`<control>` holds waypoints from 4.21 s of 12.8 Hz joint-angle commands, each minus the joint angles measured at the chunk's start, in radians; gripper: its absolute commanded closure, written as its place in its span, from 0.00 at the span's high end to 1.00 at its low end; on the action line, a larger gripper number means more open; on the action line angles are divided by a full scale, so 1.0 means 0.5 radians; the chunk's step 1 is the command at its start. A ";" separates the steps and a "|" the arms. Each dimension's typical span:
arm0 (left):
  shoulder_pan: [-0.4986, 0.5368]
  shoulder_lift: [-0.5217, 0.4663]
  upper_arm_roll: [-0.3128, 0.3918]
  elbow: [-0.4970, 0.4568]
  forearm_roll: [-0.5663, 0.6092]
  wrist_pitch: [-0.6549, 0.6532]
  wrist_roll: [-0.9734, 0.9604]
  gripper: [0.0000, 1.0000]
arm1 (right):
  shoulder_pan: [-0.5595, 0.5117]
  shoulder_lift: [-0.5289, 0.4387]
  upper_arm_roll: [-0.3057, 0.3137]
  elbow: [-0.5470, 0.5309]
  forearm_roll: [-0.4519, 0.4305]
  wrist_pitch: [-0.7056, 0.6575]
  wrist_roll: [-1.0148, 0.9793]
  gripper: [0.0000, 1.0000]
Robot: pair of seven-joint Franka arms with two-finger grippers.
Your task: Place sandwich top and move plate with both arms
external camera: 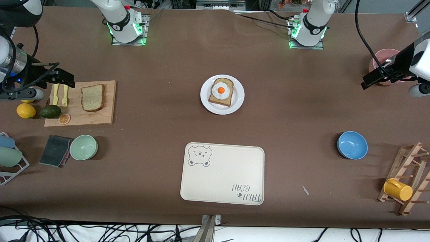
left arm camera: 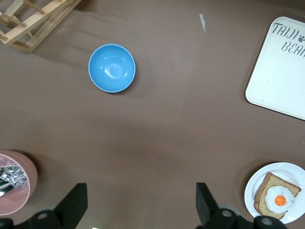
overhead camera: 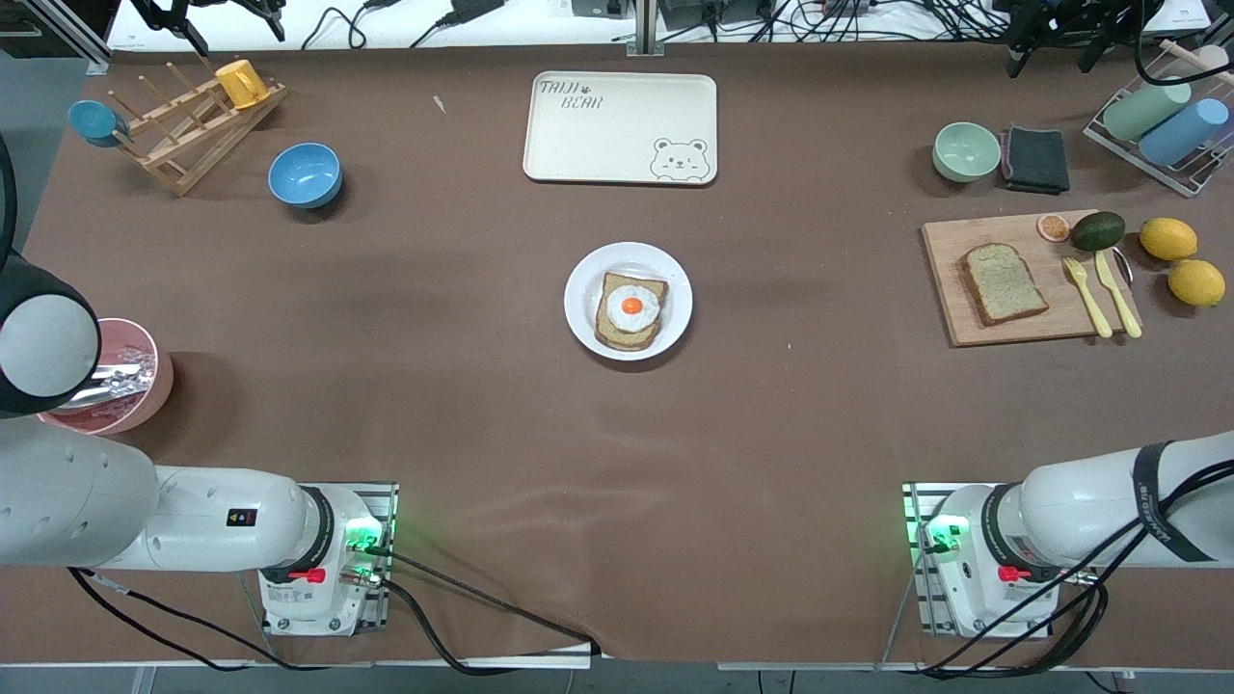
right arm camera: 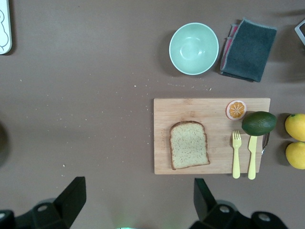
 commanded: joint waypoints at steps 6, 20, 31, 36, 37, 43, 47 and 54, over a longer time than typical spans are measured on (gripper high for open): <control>-0.008 -0.008 -0.011 0.029 0.063 -0.033 -0.022 1.00 | -0.022 -0.019 0.011 -0.013 0.016 -0.008 0.035 1.00; -0.008 -0.011 -0.008 0.029 0.063 -0.052 -0.025 1.00 | -0.022 -0.016 0.011 -0.010 0.022 -0.002 0.035 1.00; -0.014 -0.011 -0.035 0.033 0.063 -0.055 -0.022 1.00 | -0.025 -0.016 0.011 -0.013 0.022 -0.005 0.035 1.00; -0.008 -0.011 -0.032 0.033 0.066 -0.055 -0.019 1.00 | -0.022 -0.013 0.011 -0.013 0.010 -0.005 0.035 1.00; -0.005 -0.011 -0.029 0.033 0.066 -0.055 -0.019 1.00 | -0.022 -0.013 0.011 -0.010 0.010 -0.005 0.035 1.00; -0.005 -0.008 -0.017 0.033 0.063 -0.055 -0.019 1.00 | -0.007 0.176 0.023 -0.010 0.004 -0.005 -0.017 1.00; 0.014 -0.011 -0.011 0.033 0.063 -0.055 -0.019 1.00 | 0.012 0.324 0.011 -0.104 -0.183 0.059 0.008 1.00; 0.014 -0.008 -0.020 0.033 0.063 -0.055 -0.022 1.00 | 0.012 0.189 -0.002 -1.006 -0.336 1.005 0.231 1.00</control>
